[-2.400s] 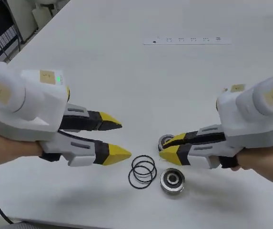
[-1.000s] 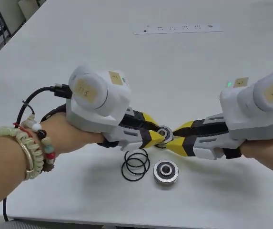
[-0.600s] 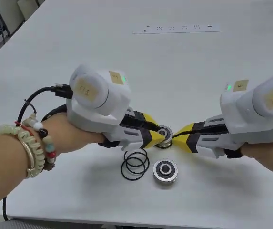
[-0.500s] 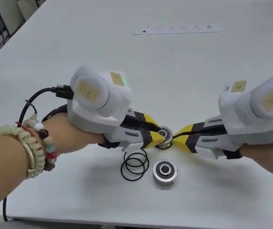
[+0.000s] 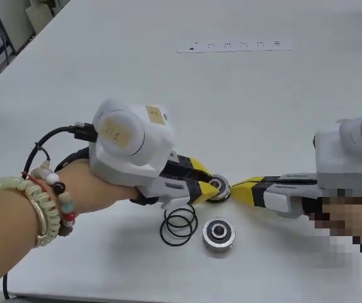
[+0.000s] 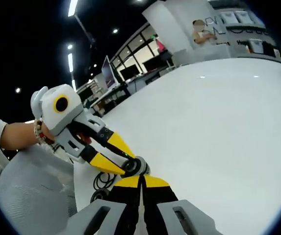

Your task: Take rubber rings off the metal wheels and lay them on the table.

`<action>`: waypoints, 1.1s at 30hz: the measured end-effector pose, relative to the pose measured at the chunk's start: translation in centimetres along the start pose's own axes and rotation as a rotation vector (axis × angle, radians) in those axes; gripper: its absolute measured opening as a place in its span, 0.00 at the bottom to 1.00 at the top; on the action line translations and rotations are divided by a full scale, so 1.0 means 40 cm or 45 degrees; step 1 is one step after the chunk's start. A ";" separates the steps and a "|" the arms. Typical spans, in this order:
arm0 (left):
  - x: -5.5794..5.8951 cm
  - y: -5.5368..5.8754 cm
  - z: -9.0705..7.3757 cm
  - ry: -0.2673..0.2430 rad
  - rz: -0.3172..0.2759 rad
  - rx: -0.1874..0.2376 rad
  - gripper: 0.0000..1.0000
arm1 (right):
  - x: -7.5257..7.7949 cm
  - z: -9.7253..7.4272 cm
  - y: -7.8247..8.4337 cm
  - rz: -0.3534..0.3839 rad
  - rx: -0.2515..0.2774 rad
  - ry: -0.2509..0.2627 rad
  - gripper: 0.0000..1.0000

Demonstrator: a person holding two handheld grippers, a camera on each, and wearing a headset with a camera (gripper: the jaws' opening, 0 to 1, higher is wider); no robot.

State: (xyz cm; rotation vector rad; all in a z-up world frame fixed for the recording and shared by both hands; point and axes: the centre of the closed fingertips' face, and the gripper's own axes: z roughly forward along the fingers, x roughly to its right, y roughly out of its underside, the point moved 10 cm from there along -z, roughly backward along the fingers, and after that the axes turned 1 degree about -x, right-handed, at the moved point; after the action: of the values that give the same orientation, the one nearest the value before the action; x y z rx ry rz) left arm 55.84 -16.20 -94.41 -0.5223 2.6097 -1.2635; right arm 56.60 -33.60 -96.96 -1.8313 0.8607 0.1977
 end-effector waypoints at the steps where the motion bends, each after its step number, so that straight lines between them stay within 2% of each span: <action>1: 0.000 0.001 -0.001 0.002 0.001 0.000 0.13 | -0.003 -0.001 -0.002 0.029 0.020 -0.015 0.00; 2: 0.000 0.001 0.000 0.003 0.003 0.000 0.13 | -0.003 -0.001 -0.003 0.057 0.033 -0.021 0.00; 3: 0.000 0.001 0.000 0.003 0.004 0.000 0.13 | -0.002 -0.002 -0.001 0.071 0.017 -0.032 0.00; 14: 0.000 0.000 0.001 0.003 0.037 -0.012 0.13 | -0.023 0.000 -0.008 0.068 0.020 -0.040 0.00; 26: 0.001 -0.001 0.004 0.004 0.047 -0.009 0.13 | -0.032 0.003 -0.015 0.008 0.001 -0.038 0.00; 33: 0.002 -0.003 0.004 0.004 0.050 -0.008 0.13 | -0.047 0.013 -0.028 -0.066 -0.005 -0.057 0.00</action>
State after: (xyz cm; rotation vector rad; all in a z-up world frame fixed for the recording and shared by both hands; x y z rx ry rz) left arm 55.83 -16.42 -94.44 -0.4679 2.6141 -1.2461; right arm 56.06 -32.06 -95.40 -1.8441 0.7813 0.2066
